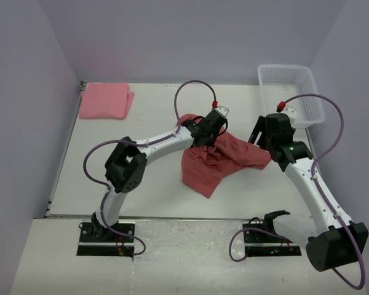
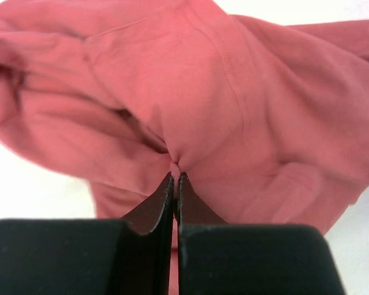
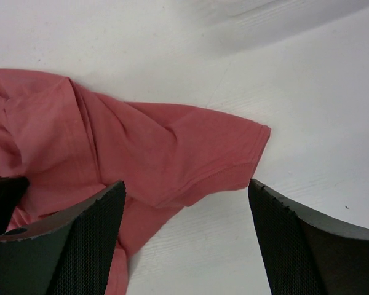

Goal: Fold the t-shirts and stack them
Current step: Flatten out the tshirt

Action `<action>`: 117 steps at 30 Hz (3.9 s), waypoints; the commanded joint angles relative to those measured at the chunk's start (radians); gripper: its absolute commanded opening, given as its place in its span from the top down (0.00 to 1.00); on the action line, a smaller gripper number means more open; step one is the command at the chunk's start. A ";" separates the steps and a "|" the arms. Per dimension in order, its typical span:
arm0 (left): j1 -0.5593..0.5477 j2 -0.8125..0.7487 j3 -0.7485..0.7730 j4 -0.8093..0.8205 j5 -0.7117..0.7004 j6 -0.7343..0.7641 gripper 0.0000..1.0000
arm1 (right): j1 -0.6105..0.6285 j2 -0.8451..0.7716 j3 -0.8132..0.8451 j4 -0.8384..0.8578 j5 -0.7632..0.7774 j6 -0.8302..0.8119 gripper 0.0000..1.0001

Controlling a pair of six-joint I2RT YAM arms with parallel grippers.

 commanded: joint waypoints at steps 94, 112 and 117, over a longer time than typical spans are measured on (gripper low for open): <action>0.080 -0.895 -0.111 -0.401 -0.520 0.010 1.00 | 0.291 0.111 0.730 -0.334 -0.043 -0.205 1.00; 0.080 -1.283 0.107 -0.261 -0.212 0.281 1.00 | 0.300 0.029 1.249 -0.537 -0.070 -0.334 1.00; 0.080 -1.280 0.112 -0.248 -0.166 0.298 1.00 | 0.302 0.041 1.340 -0.527 -0.105 -0.351 1.00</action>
